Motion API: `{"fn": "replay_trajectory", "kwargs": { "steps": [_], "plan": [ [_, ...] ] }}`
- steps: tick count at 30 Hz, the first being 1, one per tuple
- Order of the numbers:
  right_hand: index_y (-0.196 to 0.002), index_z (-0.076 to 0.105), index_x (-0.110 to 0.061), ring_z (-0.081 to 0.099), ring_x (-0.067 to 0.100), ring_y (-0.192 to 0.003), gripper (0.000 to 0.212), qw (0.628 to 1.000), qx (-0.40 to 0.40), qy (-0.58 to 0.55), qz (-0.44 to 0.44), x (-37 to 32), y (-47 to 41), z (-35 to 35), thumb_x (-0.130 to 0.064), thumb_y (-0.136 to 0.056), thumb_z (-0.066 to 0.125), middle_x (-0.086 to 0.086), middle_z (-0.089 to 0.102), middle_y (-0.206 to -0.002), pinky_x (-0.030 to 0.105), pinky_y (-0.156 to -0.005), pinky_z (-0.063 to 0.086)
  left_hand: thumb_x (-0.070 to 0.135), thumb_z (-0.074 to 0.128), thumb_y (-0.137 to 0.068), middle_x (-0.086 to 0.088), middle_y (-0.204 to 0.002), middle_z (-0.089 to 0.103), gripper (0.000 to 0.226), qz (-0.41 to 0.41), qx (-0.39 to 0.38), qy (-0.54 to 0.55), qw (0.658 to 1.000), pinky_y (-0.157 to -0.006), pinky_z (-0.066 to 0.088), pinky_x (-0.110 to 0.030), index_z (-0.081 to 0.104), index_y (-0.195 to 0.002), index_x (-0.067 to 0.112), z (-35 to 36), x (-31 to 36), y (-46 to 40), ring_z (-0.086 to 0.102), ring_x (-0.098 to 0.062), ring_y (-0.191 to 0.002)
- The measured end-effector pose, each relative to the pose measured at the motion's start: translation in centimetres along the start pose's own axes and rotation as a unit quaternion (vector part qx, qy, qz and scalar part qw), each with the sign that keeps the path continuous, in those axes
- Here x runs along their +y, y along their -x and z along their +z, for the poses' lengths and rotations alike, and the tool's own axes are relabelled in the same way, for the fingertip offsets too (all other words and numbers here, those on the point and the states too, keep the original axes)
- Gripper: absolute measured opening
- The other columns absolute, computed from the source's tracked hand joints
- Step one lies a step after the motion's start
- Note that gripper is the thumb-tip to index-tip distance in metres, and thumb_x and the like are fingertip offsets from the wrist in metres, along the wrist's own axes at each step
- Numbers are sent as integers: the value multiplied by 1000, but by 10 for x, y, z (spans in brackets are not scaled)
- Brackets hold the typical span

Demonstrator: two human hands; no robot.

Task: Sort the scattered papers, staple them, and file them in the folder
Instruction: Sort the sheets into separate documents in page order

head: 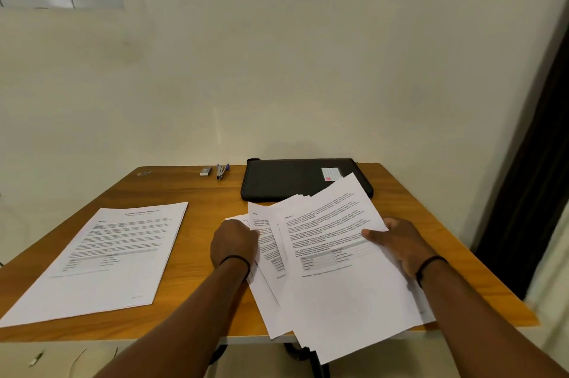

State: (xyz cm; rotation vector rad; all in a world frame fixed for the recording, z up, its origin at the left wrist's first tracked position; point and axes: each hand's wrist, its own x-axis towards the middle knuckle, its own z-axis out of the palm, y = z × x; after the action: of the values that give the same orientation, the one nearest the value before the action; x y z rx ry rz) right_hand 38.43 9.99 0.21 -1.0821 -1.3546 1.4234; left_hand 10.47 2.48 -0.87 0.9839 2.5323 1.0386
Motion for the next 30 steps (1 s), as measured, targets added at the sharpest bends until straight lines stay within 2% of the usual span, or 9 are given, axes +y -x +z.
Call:
{"fn": "replay_trajectory", "kwargs": {
  "steps": [4, 9, 12, 15, 18, 22, 26, 28, 30],
  "plan": [
    [-97, 69, -2, 75, 19, -76, 13, 1000, -11, -15, -24, -3, 0, 5, 5, -87, 68, 9, 76, -94, 23, -59, 58, 31, 52, -101, -4, -86, 71, 28, 68, 53, 7, 996, -61, 50, -25, 70, -86, 15, 2, -1, 4, 65, -17, -71],
    [-109, 67, 1, 74, 27, -90, 24, 997, -20, -67, -40, -7, 0, 14, 0, -86, 70, 13, 75, -102, 29, -66, 60, 32, 62, -97, 2, -76, 68, 29, 105, 65, 165, 978, -58, 50, -24, 65, -74, 14, -7, 2, 8, 65, -15, -66],
    [-116, 66, 0, 71, 34, -101, 31, 994, -29, -89, -49, -8, -3, 17, -4, -86, 71, 16, 73, -111, 42, -84, 60, 24, 66, -94, -6, -86, 73, 22, 58, -11, 377, 924, -68, 58, -37, 68, -86, 3, -19, 5, 2, 70, -30, -79],
    [-120, 65, 0, 69, 36, -105, 35, 993, -44, -90, -54, -12, -4, 25, -6, -86, 71, 18, 71, -115, 50, -95, 53, 20, 58, -99, -8, -104, 75, 16, 33, -125, 516, 847, -84, 58, -52, 68, -110, 13, -37, 7, 8, 72, -34, -93],
    [-121, 64, 0, 70, 33, -104, 34, 990, -65, -100, -69, -16, -2, 36, -3, -87, 68, 19, 70, -117, 43, -90, 58, 24, 58, -98, -12, -109, 74, 24, 69, -193, 542, 815, -84, 58, -52, 66, -118, 14, -51, 9, 14, 71, -36, -97],
    [-126, 60, -1, 67, 29, -112, 35, 980, -110, -135, -95, -19, 0, 51, 1, -91, 62, 14, 70, -120, 30, -85, 58, 21, 53, -100, -15, -112, 72, 24, 94, -204, 532, 816, -84, 59, -51, 65, -120, 13, -62, 11, 16, 69, -38, -102],
    [-120, 55, 2, 65, 37, -112, 56, 978, -82, -157, -108, -22, -5, 64, -6, -70, 78, 19, 70, -117, 36, -83, 59, 46, 42, -101, -18, -126, 66, 48, 79, -238, 567, 785, -96, 53, -55, 62, -131, 14, -68, 11, 17, 66, -37, -112],
    [-125, 50, 0, 65, 38, -112, 75, 980, -59, -138, -129, -26, -3, 71, -11, -62, 89, 19, 69, -118, 45, -90, 56, 63, 38, -94, -16, -131, 64, 66, 89, -251, 583, 768, -101, 48, -58, 57, -137, 17, -70, 12, 18, 62, -37, -118],
    [-130, 51, -2, 65, 35, -114, 79, 976, -57, -133, -161, -33, 1, 75, -18, -64, 91, 17, 68, -122, 50, -98, 51, 65, 42, -92, -12, -132, 64, 66, 139, -244, 577, 767, -101, 48, -56, 55, -139, 20, -72, 17, 24, 62, -33, -120]
  ]
}}
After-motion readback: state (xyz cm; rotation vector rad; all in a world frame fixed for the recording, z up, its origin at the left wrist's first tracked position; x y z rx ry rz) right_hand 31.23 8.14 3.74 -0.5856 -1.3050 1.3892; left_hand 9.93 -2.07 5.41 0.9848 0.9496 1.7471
